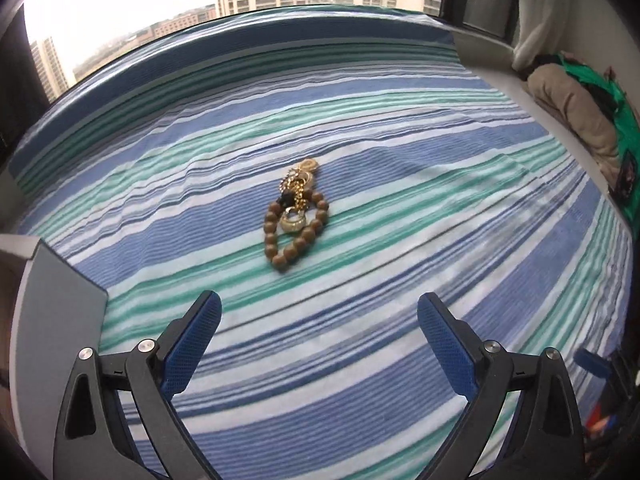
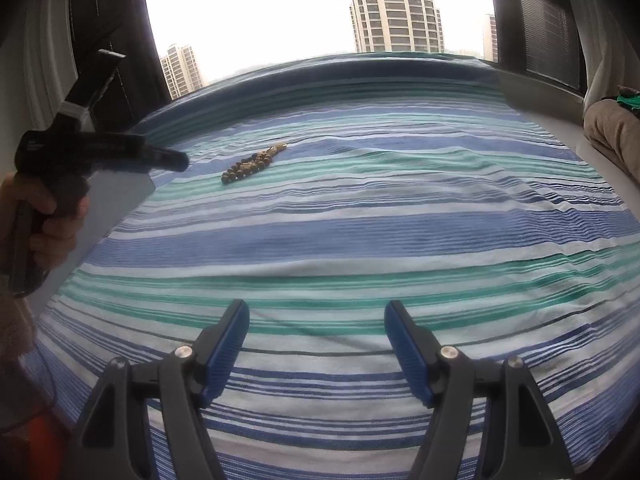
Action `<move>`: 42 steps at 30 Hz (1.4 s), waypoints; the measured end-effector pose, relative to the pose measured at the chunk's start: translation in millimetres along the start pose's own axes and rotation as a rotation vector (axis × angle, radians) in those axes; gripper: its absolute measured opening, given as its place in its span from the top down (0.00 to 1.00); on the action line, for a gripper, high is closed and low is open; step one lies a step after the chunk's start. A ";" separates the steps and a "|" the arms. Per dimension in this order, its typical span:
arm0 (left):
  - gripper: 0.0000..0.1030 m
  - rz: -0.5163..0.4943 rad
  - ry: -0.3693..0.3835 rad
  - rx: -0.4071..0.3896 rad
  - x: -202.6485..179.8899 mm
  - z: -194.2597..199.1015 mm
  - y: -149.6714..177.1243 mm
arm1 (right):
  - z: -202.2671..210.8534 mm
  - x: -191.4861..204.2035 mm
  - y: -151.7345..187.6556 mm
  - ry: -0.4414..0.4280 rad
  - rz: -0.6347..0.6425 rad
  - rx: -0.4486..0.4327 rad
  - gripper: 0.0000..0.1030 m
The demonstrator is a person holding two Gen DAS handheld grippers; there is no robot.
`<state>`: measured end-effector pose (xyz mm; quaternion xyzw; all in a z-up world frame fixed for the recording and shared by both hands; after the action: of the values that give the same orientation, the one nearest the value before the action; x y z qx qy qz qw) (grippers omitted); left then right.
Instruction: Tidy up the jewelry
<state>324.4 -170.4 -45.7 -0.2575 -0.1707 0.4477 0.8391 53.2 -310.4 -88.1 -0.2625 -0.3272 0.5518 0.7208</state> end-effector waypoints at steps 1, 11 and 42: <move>0.04 0.032 -0.014 -0.004 4.1 -10.6 -7.9 | -0.1 0.7 1.0 -0.005 0.003 0.003 0.31; 0.04 0.114 -0.092 0.027 24.0 -82.0 -26.1 | -1.1 -5.5 9.9 -0.034 -0.014 0.021 0.31; 0.78 0.019 0.022 0.042 21.7 -46.9 38.2 | -9.7 -3.5 10.3 -0.052 0.012 0.050 0.31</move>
<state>335.1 -147.4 -104.8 -0.2461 -0.1496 0.4564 0.8419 53.5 -311.4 -102.7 -0.2319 -0.3302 0.5707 0.7152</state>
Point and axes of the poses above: each gripper's, at about its wrist camera, not at the fingertips, and z roughly against the way its jaws point, x to its left, y to its underside, the point moved 4 cm from there along -z, roughly the way its jaws point, and after that the axes turned 6 degrees about -z, right-handed, at the moved point
